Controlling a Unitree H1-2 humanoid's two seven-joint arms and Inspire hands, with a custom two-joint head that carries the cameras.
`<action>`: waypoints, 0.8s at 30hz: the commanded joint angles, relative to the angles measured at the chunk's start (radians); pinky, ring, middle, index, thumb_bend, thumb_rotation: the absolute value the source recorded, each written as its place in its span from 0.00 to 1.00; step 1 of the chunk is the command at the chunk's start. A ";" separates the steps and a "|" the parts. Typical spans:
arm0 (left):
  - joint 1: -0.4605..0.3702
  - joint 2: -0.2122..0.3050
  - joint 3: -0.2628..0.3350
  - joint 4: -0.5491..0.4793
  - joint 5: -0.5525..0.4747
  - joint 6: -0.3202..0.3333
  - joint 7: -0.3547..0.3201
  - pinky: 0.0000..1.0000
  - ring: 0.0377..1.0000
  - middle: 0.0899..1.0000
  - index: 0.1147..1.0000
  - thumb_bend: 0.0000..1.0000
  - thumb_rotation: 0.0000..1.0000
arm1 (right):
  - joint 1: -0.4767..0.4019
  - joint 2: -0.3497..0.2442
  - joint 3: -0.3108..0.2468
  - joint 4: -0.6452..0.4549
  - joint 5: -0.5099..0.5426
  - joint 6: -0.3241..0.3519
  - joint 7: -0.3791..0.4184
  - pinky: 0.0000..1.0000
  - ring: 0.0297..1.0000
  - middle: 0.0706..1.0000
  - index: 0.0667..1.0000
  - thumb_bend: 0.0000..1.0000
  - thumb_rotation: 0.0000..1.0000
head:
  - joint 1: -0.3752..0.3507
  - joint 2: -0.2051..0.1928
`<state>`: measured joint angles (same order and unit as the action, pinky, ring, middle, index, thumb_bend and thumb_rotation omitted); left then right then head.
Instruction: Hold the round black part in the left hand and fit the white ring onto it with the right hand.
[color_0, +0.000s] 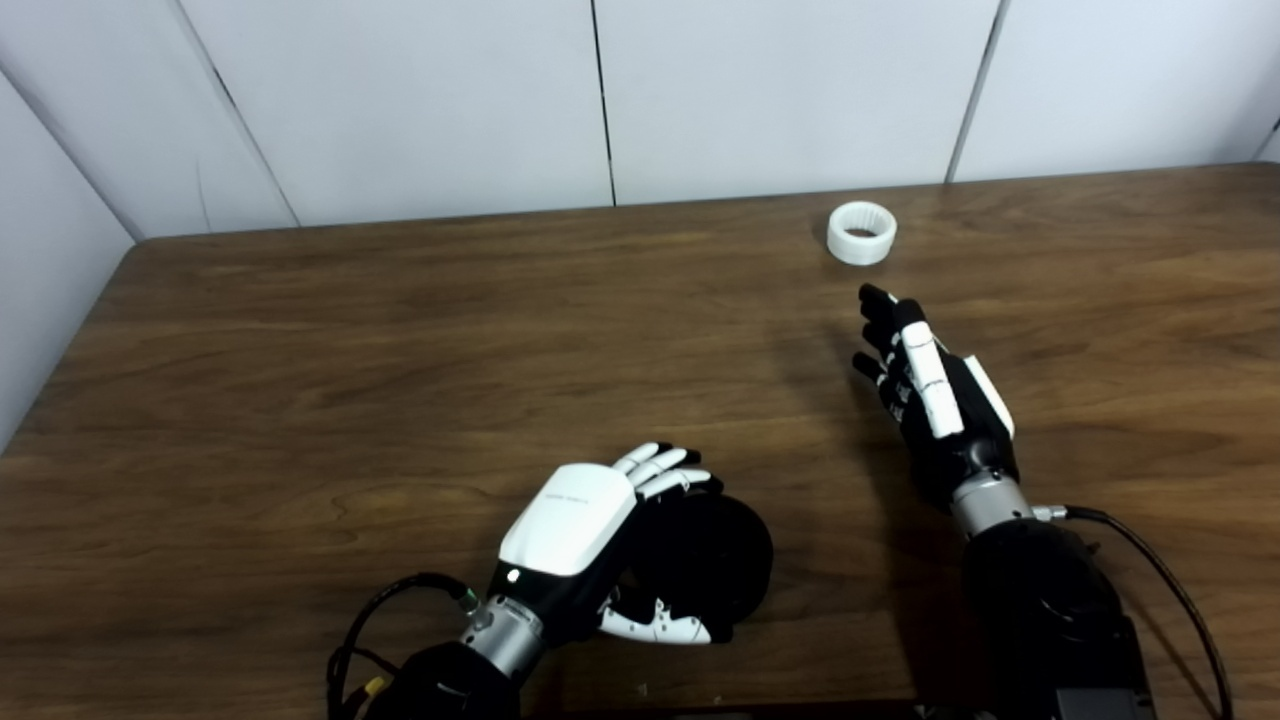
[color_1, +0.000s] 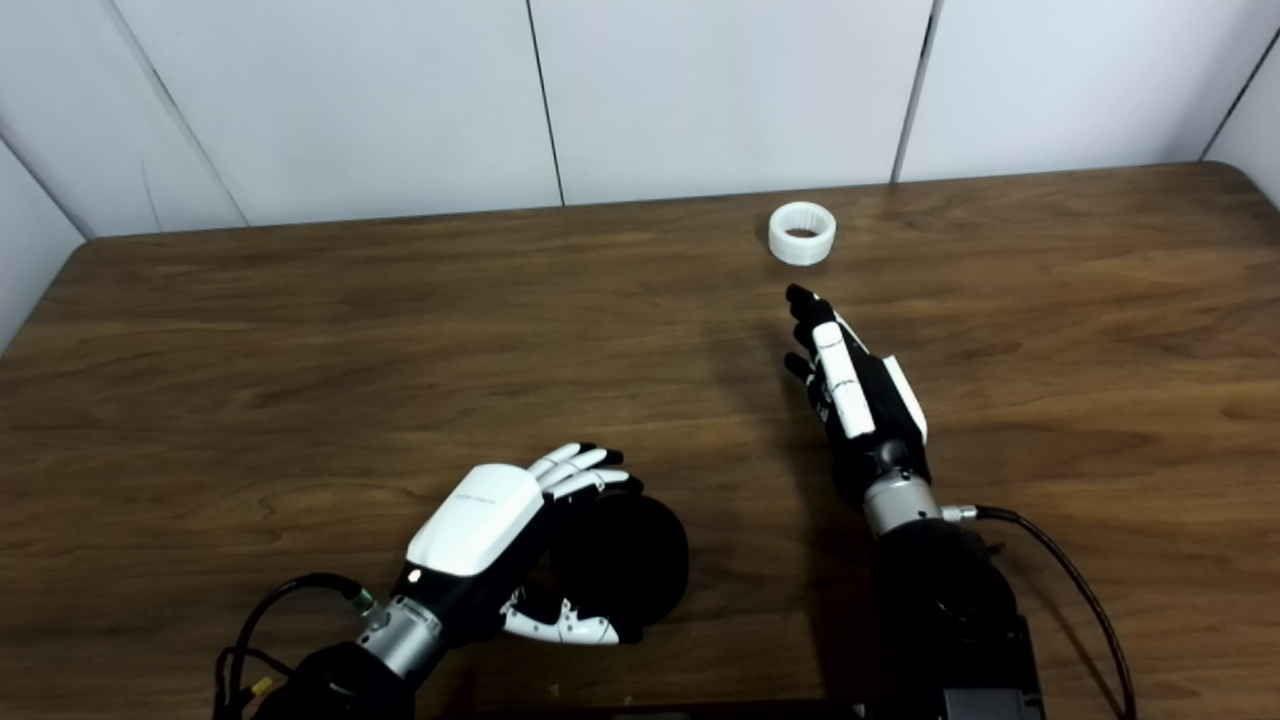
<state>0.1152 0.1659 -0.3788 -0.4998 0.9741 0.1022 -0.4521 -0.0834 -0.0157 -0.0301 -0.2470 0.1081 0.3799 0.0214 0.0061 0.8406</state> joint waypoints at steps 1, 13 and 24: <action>0.021 0.027 0.022 0.021 0.027 0.065 -0.068 0.73 0.93 0.91 0.76 0.94 0.43 | -0.036 0.005 -0.006 -0.039 0.016 -0.020 0.003 0.95 0.98 0.95 0.90 0.61 0.88 | 0.000 0.001; 0.025 0.014 0.028 0.018 0.048 0.052 -0.054 0.69 0.91 0.90 0.70 0.93 0.40 | -0.041 0.002 -0.015 -0.036 0.025 -0.019 0.004 0.95 0.98 0.95 0.89 0.60 0.88 | 0.005 0.001; 0.035 0.005 0.034 0.038 0.038 0.044 -0.026 0.72 0.92 0.90 0.70 0.92 0.38 | -0.047 -0.003 -0.016 -0.041 0.034 -0.022 0.008 0.94 0.98 0.94 0.89 0.60 0.87 | -0.010 -0.015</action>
<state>0.1230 0.1461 -0.3652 -0.5052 0.9825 0.1052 -0.4649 -0.0883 -0.0198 -0.0436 -0.2468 0.1293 0.3799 0.0221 -0.0031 0.8253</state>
